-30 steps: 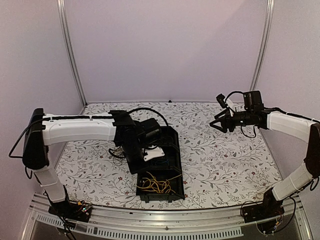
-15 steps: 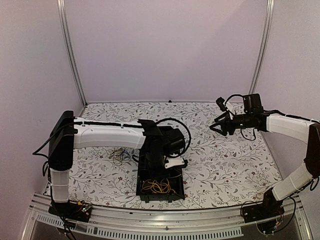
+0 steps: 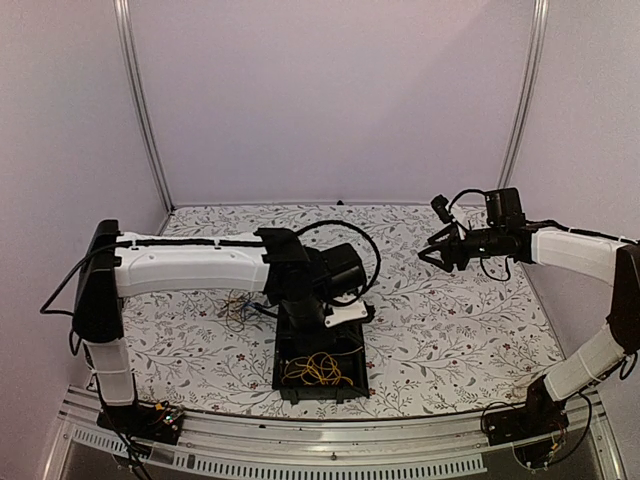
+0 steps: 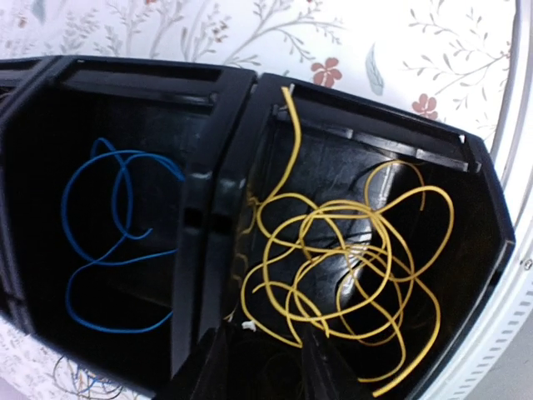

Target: Untangle the cables

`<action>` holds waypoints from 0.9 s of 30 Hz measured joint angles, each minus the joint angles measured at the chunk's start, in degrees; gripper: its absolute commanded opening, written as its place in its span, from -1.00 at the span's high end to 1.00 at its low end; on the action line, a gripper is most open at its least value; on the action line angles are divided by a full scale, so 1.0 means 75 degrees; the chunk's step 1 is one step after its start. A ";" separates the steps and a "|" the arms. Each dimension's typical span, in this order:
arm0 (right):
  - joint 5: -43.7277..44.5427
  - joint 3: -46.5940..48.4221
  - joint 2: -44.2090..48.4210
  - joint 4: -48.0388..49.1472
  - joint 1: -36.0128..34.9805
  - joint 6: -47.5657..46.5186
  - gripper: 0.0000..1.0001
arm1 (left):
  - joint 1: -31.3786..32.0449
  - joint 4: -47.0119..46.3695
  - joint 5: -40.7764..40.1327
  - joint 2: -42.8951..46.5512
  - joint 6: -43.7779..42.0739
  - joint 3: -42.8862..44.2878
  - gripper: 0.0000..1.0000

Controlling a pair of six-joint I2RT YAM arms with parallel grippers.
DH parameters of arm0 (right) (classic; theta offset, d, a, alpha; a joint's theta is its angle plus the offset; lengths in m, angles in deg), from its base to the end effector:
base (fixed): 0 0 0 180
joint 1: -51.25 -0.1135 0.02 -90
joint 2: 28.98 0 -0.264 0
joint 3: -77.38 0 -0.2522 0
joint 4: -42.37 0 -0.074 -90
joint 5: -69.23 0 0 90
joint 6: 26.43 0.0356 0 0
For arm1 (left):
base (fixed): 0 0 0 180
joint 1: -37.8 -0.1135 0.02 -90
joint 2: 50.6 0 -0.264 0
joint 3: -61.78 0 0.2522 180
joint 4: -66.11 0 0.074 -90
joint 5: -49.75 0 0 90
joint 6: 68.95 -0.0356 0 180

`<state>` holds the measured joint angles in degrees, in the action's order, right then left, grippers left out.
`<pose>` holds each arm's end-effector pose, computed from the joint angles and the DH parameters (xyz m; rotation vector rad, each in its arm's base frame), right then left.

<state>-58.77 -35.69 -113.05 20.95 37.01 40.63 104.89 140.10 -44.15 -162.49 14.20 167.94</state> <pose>0.2985 0.0984 0.2381 -1.0110 1.9009 0.6517 0.1536 -0.3573 0.2255 1.7681 2.3640 -0.0463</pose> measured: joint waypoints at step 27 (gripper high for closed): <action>-0.0009 -0.0055 -0.0149 0.0012 0.0000 -0.0064 -0.26 | -0.6204 -0.1999 0.1746 0.3453 0.3917 -0.4348 0.17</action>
<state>-58.84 -36.10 -114.17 21.03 37.01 40.15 58.36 125.11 -31.06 -136.59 43.57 135.33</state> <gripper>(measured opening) 0.632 0.406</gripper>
